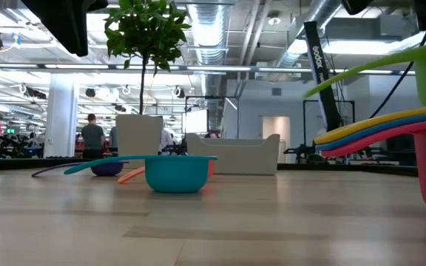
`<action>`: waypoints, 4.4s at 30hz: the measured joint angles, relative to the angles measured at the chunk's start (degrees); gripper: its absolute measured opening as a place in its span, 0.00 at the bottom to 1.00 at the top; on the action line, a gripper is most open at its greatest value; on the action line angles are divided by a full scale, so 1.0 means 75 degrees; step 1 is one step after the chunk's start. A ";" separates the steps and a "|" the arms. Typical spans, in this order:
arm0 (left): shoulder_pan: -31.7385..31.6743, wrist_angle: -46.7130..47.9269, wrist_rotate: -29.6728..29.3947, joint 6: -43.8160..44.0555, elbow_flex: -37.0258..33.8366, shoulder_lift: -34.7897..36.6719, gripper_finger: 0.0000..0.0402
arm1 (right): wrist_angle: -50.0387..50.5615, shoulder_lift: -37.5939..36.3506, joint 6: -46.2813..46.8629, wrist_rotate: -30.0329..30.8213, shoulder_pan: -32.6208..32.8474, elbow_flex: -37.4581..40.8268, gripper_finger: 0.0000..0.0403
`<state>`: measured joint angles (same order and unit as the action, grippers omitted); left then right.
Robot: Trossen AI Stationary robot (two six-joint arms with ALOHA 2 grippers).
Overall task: Nest measuring cups in basket
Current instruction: Stack the green measuring cup on top of the yellow measuring cup, then stack the light blue measuring cup on top of the green measuring cup
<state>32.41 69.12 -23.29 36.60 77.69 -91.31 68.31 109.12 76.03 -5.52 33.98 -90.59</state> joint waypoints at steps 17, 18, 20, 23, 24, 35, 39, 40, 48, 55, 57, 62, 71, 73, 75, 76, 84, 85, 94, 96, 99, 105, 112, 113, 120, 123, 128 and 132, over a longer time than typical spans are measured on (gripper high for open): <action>-0.0001 -0.0001 0.0006 -0.0055 0.0000 0.0000 0.20 | -0.0195 0.0000 0.0009 -0.0131 -0.0006 0.0000 0.11; 0.0000 0.0000 0.0006 -0.0055 0.0000 0.0000 0.20 | -0.0185 0.0000 0.0038 -0.0134 -0.0006 0.0000 0.12; -0.0001 0.0000 0.0009 -0.0055 0.0000 0.0000 0.20 | -0.0146 0.0000 0.0064 -0.0150 -0.0006 0.0000 0.12; -0.0001 0.0000 0.0009 -0.0055 0.0000 0.0000 0.20 | -0.0128 0.0000 0.0067 -0.0261 -0.0009 0.0000 0.13; 0.0002 0.0000 0.0009 -0.0055 0.0000 0.0002 0.20 | -0.0128 0.0000 0.0069 -0.0262 -0.0006 0.0000 0.13; -0.0001 -0.0003 0.0012 -0.0195 0.0000 0.0003 0.20 | 0.0068 0.0000 0.0265 -0.0265 -0.0056 -0.0002 0.13; 0.0000 -0.0003 0.0016 -0.0195 0.0000 0.0003 0.20 | 0.0058 0.0000 0.0268 -0.0271 -0.0052 -0.0003 0.13; 0.0002 -0.0003 0.0017 -0.0196 0.0000 0.0003 0.20 | 0.0061 0.0000 0.0271 -0.0271 -0.0052 -0.0003 0.13; -0.0001 -0.0003 0.0020 -0.0189 0.0000 0.0003 0.20 | 0.0000 0.0000 0.0268 -0.0291 -0.0055 -0.0003 0.13; 0.0002 -0.0003 0.0038 -0.0187 0.0001 0.0003 0.20 | 0.0013 0.0000 0.0268 -0.0322 -0.0055 -0.0006 0.13; 0.0002 -0.0003 0.0038 -0.0189 0.0003 0.0003 0.20 | 0.0032 0.0000 0.0268 -0.0359 -0.0055 -0.0006 0.13; 0.0000 -0.0003 0.0038 -0.0189 0.0003 0.0003 0.20 | 0.0032 -0.0003 0.0268 -0.0423 -0.0099 -0.0006 0.13; 0.0001 -0.0005 0.0035 -0.0190 0.0003 0.0003 0.20 | 0.0037 -0.0003 0.0206 -0.0436 -0.0202 -0.0006 0.14; 0.0002 -0.0003 0.0035 -0.0190 0.0003 0.0003 0.20 | 0.0035 -0.0003 0.0204 -0.0440 -0.0201 -0.0006 0.16; -0.0001 -0.0006 0.0035 -0.0192 0.0003 0.0003 0.20 | 0.0035 -0.0003 0.0207 -0.0444 -0.0201 -0.0006 0.18; -0.0001 -0.0003 0.0032 -0.0192 0.0003 0.0003 0.20 | 0.0035 -0.0003 0.0212 -0.0446 -0.0201 -0.0006 0.20; 0.0000 -0.0003 0.0026 -0.0192 0.0003 0.0003 0.20 | 0.0051 -0.0006 0.0229 -0.0431 -0.0280 -0.0006 0.30; 0.0002 -0.0006 0.0015 -0.0192 0.0003 0.0003 0.20 | 0.0075 -0.0006 0.0166 -0.0388 -0.0310 -0.0006 0.31; 0.0001 0.0602 0.0067 -0.0064 0.0003 0.0003 0.20 | -0.0024 -0.0006 -0.0708 0.0201 -0.1293 -0.0006 0.35; 0.0000 0.1099 0.0207 0.0301 0.0003 0.0003 0.20 | -0.0103 -0.0006 -0.0948 0.0168 -0.1572 -0.0006 0.35; 0.0005 0.1772 0.0303 0.0905 0.0004 0.0003 0.20 | -0.0323 -0.0006 -0.1313 -0.0161 -0.1978 -0.0006 0.33; 0.0134 0.2580 0.0335 0.1550 0.0004 0.0006 0.20 | -0.2119 -0.0006 -0.2009 -0.0435 -0.2609 -0.0006 0.30; 0.0398 0.2786 0.0329 0.1858 0.0003 0.0009 0.20 | -0.3877 0.0099 -0.2349 -0.0359 -0.3002 -0.0030 0.29; 0.0437 0.2786 0.0324 0.1862 0.0003 0.0009 0.20 | -0.4062 0.0209 -0.2349 -0.0372 -0.3034 -0.0035 0.29; 0.0591 0.2802 0.0262 0.1810 0.0003 0.0068 0.20 | -0.4107 0.1102 -0.2325 -0.0632 -0.3142 -0.0173 0.29; 0.0641 0.2741 0.0257 0.1793 0.0003 0.0112 0.20 | -0.4597 0.1555 -0.2382 -0.0646 -0.3170 -0.0405 0.29; 0.0723 0.2794 0.0219 0.1878 0.0009 0.0281 0.20 | -0.4443 0.2345 -0.2545 -0.0645 -0.3197 -0.0971 0.29; 0.0797 0.2794 0.0213 0.1991 -0.0023 0.0428 0.20 | -0.4050 0.2650 -0.2703 -0.0631 -0.3187 -0.1649 0.29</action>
<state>38.39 90.08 -21.69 51.53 77.52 -88.10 37.94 129.00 55.76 -10.25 10.07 -102.95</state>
